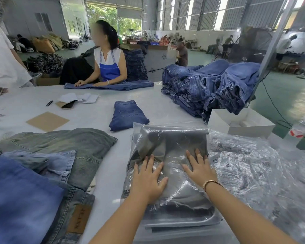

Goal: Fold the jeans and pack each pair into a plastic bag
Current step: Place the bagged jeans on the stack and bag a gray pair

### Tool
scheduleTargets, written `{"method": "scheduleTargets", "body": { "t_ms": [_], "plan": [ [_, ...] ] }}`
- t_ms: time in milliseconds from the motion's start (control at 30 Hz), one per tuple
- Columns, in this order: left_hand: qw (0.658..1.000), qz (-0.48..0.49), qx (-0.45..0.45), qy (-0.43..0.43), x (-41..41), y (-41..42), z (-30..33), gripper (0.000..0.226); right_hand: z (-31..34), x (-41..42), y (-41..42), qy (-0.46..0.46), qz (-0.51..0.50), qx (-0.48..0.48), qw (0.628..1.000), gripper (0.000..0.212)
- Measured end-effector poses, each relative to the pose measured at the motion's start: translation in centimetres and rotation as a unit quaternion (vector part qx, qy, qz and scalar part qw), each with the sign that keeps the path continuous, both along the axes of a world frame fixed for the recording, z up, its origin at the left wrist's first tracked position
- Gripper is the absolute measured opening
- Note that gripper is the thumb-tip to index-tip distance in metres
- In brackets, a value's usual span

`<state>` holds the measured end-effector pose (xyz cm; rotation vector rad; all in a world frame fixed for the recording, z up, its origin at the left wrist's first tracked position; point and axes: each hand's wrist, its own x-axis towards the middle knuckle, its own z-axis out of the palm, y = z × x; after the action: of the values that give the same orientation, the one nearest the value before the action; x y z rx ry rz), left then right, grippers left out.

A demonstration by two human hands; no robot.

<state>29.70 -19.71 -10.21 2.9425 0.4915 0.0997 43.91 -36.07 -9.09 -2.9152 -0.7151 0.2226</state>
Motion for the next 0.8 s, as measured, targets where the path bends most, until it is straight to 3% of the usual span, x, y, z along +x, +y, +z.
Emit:
{"method": "scheduleTargets", "body": {
  "t_ms": [367,500,600,667,733,800],
  "plan": [
    [0.999,0.016,0.008,-0.036,0.1,-0.2,-1.2,0.067,-0.9,0.3,0.3,0.003,0.003,0.008,1.000,0.064],
    [0.999,0.021,-0.031,-0.037,0.1,-0.2,-1.3,0.067,-0.8,0.4,0.4,0.018,0.004,0.009,1.000,0.063],
    [0.993,0.014,-0.111,-0.024,0.0,0.3,-0.6,0.059,-0.6,0.3,0.5,0.027,0.002,0.004,1.000,0.063],
    [0.967,0.009,-0.249,-0.054,-0.4,1.1,0.6,0.049,-0.3,0.0,0.5,0.026,0.001,-0.006,1.000,0.064],
    [0.895,0.024,-0.429,-0.121,-1.6,2.0,2.0,0.033,0.6,0.2,0.8,0.020,-0.005,-0.030,0.999,0.064],
    [0.840,0.046,-0.505,-0.191,-3.6,3.0,3.0,0.025,2.6,0.6,1.8,0.018,-0.013,-0.043,0.999,0.064]
  ]
}}
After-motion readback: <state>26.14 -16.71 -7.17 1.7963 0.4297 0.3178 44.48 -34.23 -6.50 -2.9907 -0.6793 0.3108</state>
